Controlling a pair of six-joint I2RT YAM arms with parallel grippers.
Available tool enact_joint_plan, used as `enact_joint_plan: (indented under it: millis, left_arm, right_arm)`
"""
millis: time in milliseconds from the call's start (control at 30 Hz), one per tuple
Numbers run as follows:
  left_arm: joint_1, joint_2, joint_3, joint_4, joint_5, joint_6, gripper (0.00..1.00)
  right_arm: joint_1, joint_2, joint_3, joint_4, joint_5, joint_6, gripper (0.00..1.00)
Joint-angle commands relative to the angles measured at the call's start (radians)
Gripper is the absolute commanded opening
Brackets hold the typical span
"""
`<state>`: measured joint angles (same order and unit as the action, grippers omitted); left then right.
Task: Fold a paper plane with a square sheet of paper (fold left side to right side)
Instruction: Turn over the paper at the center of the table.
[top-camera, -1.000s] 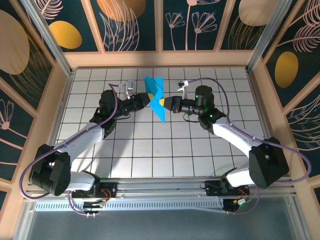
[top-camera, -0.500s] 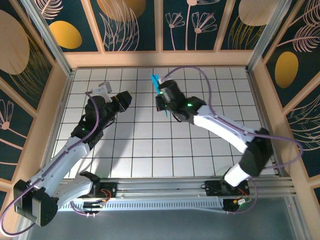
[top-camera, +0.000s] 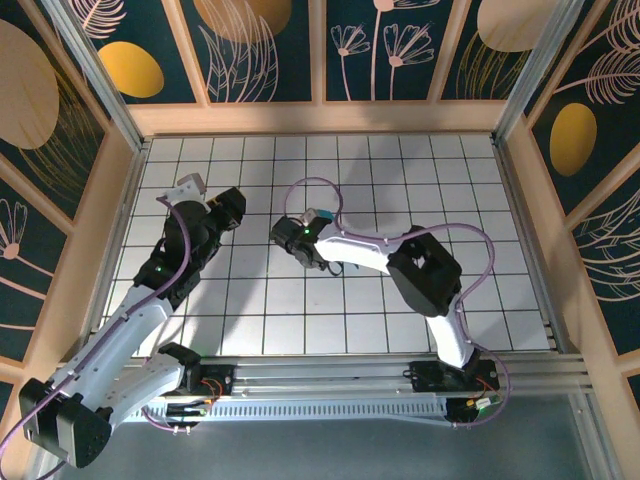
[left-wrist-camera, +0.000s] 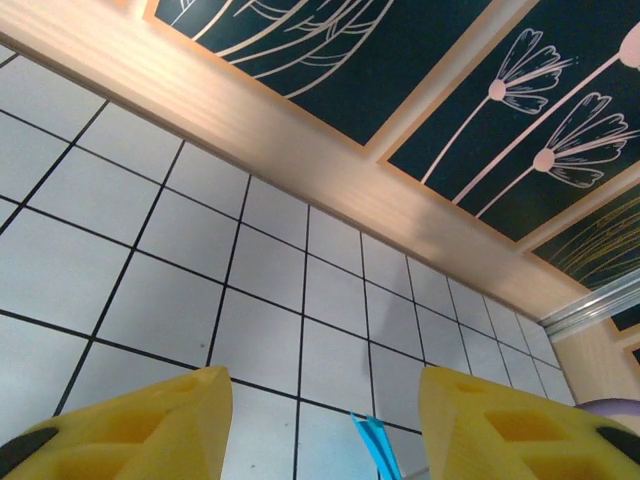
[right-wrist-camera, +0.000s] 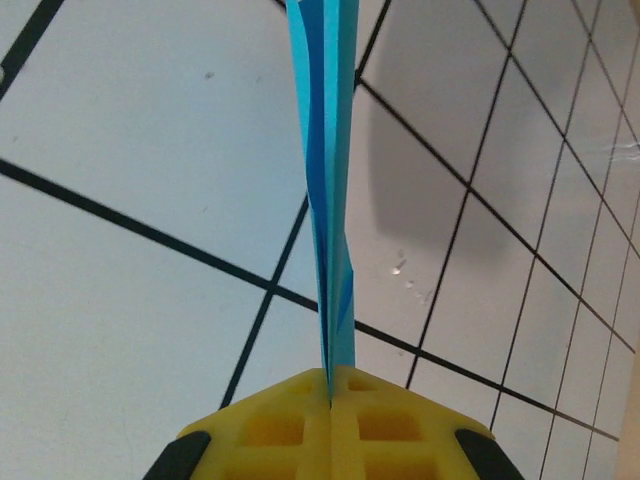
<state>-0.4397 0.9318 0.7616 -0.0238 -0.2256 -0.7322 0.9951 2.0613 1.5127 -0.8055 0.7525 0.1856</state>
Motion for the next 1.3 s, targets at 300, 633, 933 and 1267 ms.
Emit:
enact_joint_plan:
  millis: [300,633,933,1267]
  left_arm:
    - [-0.002,0.052,0.03,-0.007,0.031,0.022,0.53]
    - [-0.002,0.097,0.017,0.023,0.088,-0.016,0.57]
    - [-0.002,0.177,-0.058,0.131,0.21,-0.128,0.59]
    - [-0.004,0.341,-0.095,0.247,0.358,-0.262,0.59]
  right_arm:
    - [0.005,-0.066,0.036,0.045,-0.295,0.003,0.43]
    - [-0.13,-0.33,-0.135,0.25,-0.527,0.1,0.6]
    - [-0.357,-0.65,-0.501,0.679,-0.785,0.288,0.67]
    - [-0.646,-0.841,-0.876,1.111,-1.076,0.541,0.75]
